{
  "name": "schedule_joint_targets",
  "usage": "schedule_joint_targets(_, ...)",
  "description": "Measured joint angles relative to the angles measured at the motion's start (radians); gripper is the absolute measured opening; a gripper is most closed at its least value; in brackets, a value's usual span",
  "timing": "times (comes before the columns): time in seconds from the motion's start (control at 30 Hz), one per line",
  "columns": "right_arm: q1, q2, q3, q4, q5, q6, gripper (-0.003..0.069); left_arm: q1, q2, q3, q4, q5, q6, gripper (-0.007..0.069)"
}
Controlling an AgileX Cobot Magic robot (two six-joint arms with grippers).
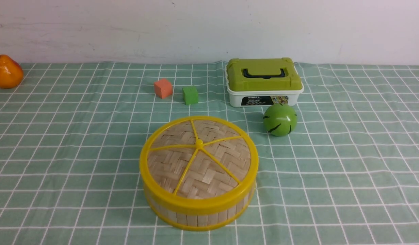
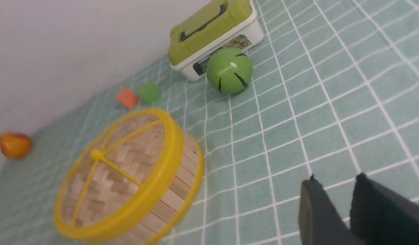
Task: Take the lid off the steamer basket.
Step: Use the right arm to lift the lid of the steamer
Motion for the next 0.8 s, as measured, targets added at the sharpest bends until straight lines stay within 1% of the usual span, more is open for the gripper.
schedule_joint_targets(0.03,0.0,0.054,-0.065,-0.019,0.067,-0.068,0.0036,0.0,0.0,0.0,0.0,0.0,0.0,0.0239)
schedule_joint_targets(0.07,0.0,0.082,-0.098,-0.028,0.094,-0.1,0.0024,0.0,0.0,0.0,0.0,0.0,0.0,0.0239)
schedule_joint_targets(0.1,0.0,0.192,-0.229,-0.051,0.204,-0.212,-0.0007,0.0,0.0,0.0,0.0,0.0,0.0,0.0239)
schedule_joint_targets(0.13,0.0,0.259,-0.308,-0.058,0.271,-0.282,-0.0015,0.0,0.0,0.0,0.0,0.0,0.0,0.0239)
schedule_joint_targets(0.17,0.0,0.285,-0.352,-0.059,0.299,-0.309,-0.0018,0.0,0.0,0.0,0.0,0.0,0.0,0.0239)
schedule_joint_targets(0.2,0.0,0.373,-0.451,-0.059,0.385,-0.394,-0.002,0.0,0.0,0.0,0.0,0.0,0.0,0.0239)
schedule_joint_targets(0.23,0.0,0.397,-0.464,-0.057,0.396,-0.406,-0.002,0.0,0.0,0.0,0.0,0.0,0.0,0.0239)
schedule_joint_targets(0.27,0.0,0.499,-0.572,-0.038,0.488,-0.491,-0.002,0.0,0.0,0.0,0.0,0.0,0.0,0.0239)
schedule_joint_targets(0.33,0.0,0.593,-0.674,-0.011,0.561,-0.556,-0.0019,0.0,0.0,0.0,0.0,0.0,0.0,0.0239)
schedule_joint_targets(0.37,0.0,0.613,-0.684,-0.006,0.566,-0.56,-0.0018,0.0,0.0,0.0,0.0,0.0,0.0,0.0239)
schedule_joint_targets(0.4,0.004,0.681,-0.745,0.012,0.588,-0.58,-0.0018,0.0,0.0,0.0,0.0,0.0,0.0,0.0239)
schedule_joint_targets(0.53,0.068,0.87,-0.895,0.018,0.596,-0.582,-0.0007,0.0,0.0,0.0,0.0,0.0,0.0,0.0239)
schedule_joint_targets(0.6,0.137,0.949,-0.96,0.001,0.596,-0.566,-0.0005,0.0,0.0,0.0,0.0,0.0,0.0,0.0239)
schedule_joint_targets(0.63,0.194,1.01,-1.006,-0.024,0.597,-0.543,-0.0003,0.0,0.0,0.0,0.0,0.0,0.0,0.0239)
schedule_joint_targets(0.67,0.202,1.027,-1.013,-0.033,0.597,-0.539,-0.0003,0.0,0.0,0.0,0.0,0.0,0.0,0.0239)
schedule_joint_targets(0.73,0.276,1.097,-1.074,-0.074,0.597,-0.5,-0.0003,0.0,0.0,0.0,0.0,0.0,0.0,0.0239)
schedule_joint_targets(0.77,0.308,1.141,-1.102,-0.102,0.597,-0.482,-0.0003,0.0,0.0,0.0,0.0,0.0,0.0,0.0239)
schedule_joint_targets(0.8,0.368,1.213,-1.159,-0.146,0.597,-0.446,0.0,0.0,0.0,0.0,0.0,0.0,0.0,0.0239)
